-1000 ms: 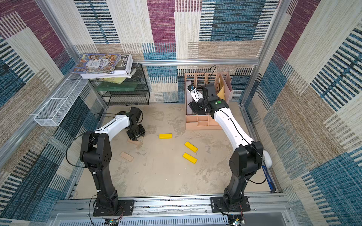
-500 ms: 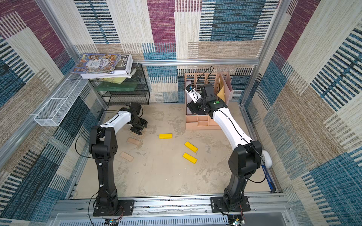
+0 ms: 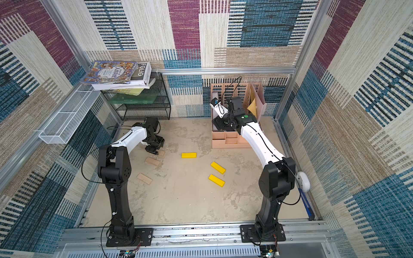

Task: Assemble the number 6 with building blocks
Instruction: Pick up the building block from the center of the board.

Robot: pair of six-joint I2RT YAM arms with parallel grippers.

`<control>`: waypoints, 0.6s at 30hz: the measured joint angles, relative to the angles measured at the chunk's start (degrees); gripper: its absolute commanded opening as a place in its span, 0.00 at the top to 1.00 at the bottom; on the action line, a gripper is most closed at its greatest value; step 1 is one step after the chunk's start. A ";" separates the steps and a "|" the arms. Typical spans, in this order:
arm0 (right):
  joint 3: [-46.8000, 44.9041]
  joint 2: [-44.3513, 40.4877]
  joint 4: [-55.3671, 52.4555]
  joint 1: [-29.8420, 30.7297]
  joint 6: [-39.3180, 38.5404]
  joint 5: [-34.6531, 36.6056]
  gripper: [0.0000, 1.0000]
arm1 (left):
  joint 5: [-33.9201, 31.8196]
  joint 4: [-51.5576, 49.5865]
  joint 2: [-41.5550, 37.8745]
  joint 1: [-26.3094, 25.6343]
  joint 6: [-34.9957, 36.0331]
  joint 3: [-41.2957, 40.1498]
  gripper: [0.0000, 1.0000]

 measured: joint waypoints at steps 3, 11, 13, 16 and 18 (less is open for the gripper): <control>0.55 0.24 0.07 0.00 0.02 -0.22 0.21 | -0.20 0.11 1.53 0.13 -0.42 -0.26 0.40; 0.24 0.24 0.00 -0.57 -0.02 -0.37 0.24 | -1.11 0.13 2.99 0.55 -1.25 -0.31 0.71; 0.35 0.22 -0.02 -0.70 -0.07 -0.35 0.24 | -0.90 0.87 2.93 0.66 -1.70 -0.94 0.74; 0.81 0.20 -0.07 -0.81 -0.24 -0.15 0.25 | -0.33 2.08 2.12 0.72 -1.88 -2.45 0.75; 1.01 -0.07 -0.09 -0.83 -0.22 -0.11 0.25 | 0.04 2.27 1.60 0.76 -1.16 -2.84 0.76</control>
